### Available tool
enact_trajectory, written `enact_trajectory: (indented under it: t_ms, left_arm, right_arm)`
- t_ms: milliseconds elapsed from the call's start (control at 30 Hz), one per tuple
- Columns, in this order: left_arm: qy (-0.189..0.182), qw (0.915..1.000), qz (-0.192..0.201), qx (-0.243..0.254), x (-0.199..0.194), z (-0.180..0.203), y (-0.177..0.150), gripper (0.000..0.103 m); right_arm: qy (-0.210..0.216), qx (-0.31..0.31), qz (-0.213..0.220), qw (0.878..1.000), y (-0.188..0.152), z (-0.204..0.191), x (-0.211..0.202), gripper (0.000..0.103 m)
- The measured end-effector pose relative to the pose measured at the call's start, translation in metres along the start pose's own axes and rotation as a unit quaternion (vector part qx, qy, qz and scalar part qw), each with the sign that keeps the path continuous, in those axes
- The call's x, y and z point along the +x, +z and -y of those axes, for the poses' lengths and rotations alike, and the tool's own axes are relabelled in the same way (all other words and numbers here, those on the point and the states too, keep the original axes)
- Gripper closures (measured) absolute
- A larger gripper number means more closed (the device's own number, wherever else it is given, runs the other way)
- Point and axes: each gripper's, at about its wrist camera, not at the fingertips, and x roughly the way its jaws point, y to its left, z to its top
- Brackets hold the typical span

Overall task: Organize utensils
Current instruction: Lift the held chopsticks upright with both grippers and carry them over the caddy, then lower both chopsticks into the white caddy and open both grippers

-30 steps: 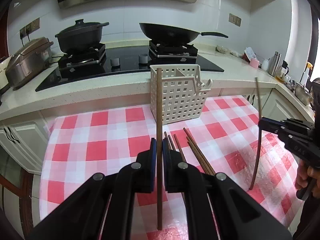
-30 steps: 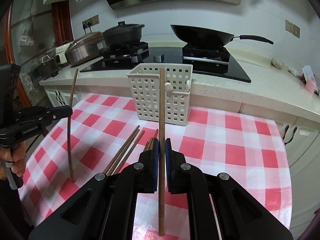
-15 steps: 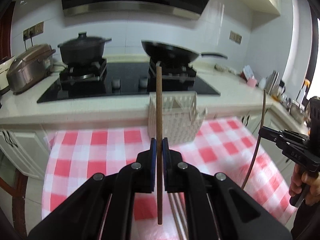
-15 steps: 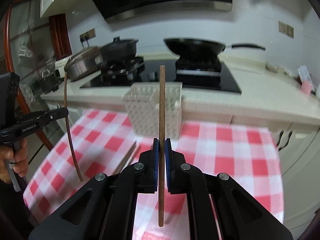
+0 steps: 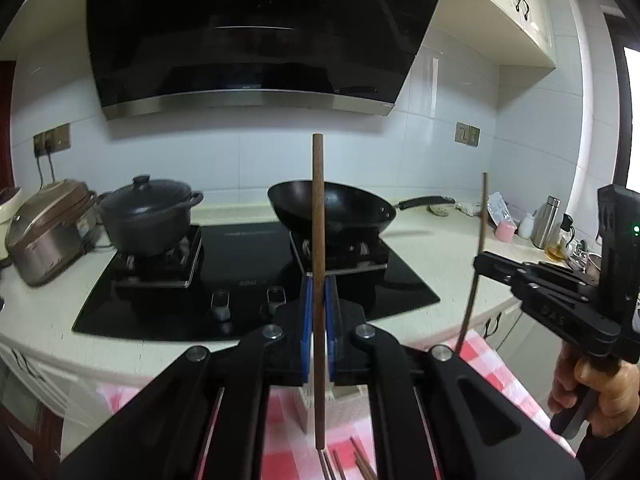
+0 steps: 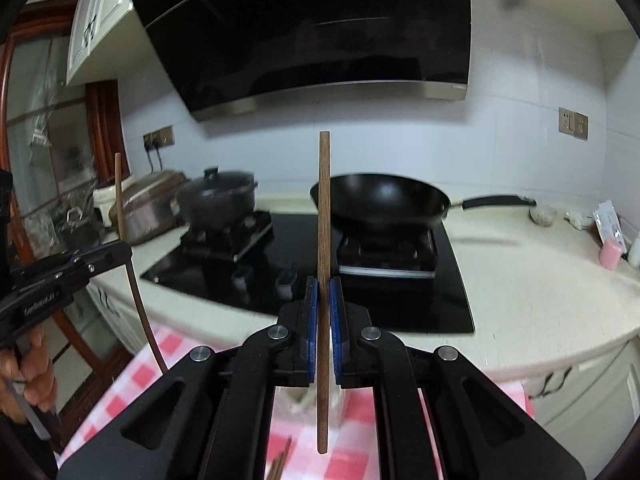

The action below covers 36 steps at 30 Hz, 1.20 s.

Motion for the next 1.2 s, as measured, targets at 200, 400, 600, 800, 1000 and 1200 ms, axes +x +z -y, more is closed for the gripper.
enact_trajectory:
  t_ms: [200, 400, 600, 800, 1000, 1200]
  left_arm:
    - [-0.004, 1.0000, 0.001, 0.002, 0.042, 0.000, 0.018, 0.097]
    - [-0.006, 0.9998, -0.002, -0.021, 0.086, -0.007, 0.008, 0.097]
    - [-0.001, 0.9994, -0.007, -0.034, 0.114, -0.015, -0.014, 0.097]
    - [0.001, 0.9994, -0.012, -0.034, 0.129, -0.013, -0.033, 0.097]
    - [0.001, 0.9990, -0.017, -0.041, 0.138, -0.010, -0.050, 0.097]
    - [0.000, 0.9982, -0.027, -0.054, 0.145, -0.012, -0.070, 0.097]
  right_arm:
    - [-0.008, 0.012, -0.005, 1.000, 0.013, 0.007, 0.047, 0.096]
    - [-0.008, 0.012, -0.011, 1.000, 0.007, 0.006, 0.081, 0.096]
    - [-0.006, 0.014, -0.026, 1.000, -0.009, 0.007, 0.113, 0.096]
    - [-0.004, 0.018, -0.041, 0.999, -0.028, 0.012, 0.132, 0.096]
    - [-0.005, 0.019, -0.052, 0.998, -0.044, 0.013, 0.137, 0.096]
    - [-0.002, 0.015, -0.059, 0.998, -0.057, 0.012, 0.141, 0.096]
